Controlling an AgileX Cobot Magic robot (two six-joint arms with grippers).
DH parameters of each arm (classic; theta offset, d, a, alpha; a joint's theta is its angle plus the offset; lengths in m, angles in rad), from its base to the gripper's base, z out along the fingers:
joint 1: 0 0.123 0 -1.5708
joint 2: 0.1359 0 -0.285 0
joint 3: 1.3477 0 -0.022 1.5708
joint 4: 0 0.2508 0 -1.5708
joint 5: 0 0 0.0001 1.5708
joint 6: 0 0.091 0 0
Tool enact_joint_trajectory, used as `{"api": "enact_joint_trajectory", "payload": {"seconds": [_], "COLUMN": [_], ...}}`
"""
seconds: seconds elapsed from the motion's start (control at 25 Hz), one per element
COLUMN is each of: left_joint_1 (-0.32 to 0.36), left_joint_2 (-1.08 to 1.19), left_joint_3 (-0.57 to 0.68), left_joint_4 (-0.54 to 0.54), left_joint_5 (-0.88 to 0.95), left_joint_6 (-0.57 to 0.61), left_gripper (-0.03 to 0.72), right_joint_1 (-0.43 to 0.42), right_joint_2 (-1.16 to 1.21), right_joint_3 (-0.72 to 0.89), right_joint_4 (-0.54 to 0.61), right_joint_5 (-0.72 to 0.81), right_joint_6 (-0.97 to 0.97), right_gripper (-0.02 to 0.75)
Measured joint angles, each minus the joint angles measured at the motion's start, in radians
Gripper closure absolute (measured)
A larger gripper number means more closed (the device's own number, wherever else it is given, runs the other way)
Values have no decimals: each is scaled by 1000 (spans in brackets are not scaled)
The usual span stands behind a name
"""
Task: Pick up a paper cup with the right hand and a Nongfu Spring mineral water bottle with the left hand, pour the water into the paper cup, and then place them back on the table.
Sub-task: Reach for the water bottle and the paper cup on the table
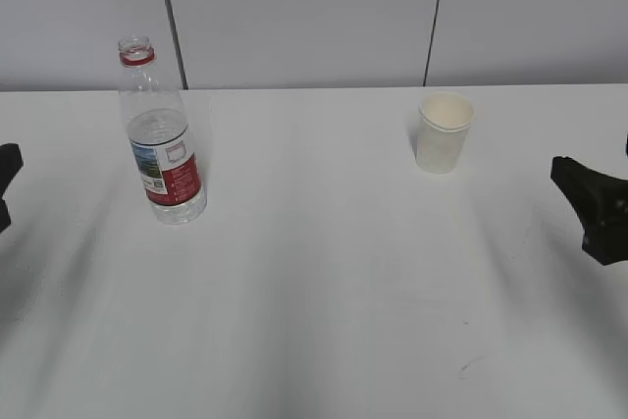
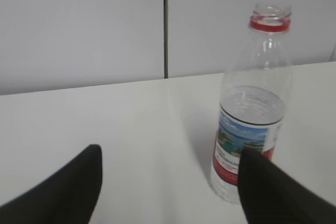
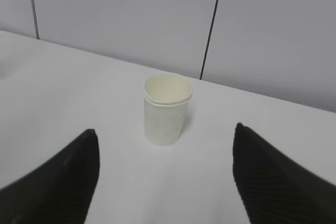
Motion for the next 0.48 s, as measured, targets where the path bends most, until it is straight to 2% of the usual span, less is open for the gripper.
{"api": "enact_joint_trajectory", "payload": {"seconds": [0.16, 0.48], "left_joint_1": [0, 0], "left_joint_2": [68, 198], "left_joint_3": [0, -8], "left_joint_4": [86, 209], "left_joint_5": [-88, -185], "left_joint_6": [-39, -55], "left_gripper": [193, 193], "right_joint_1": [0, 0], "right_joint_2": [14, 46], "right_joint_3": [0, 0], "right_joint_4": [-2, -70], "right_joint_5": [-56, -66], "right_joint_6": [12, 87], "right_gripper": [151, 150]}}
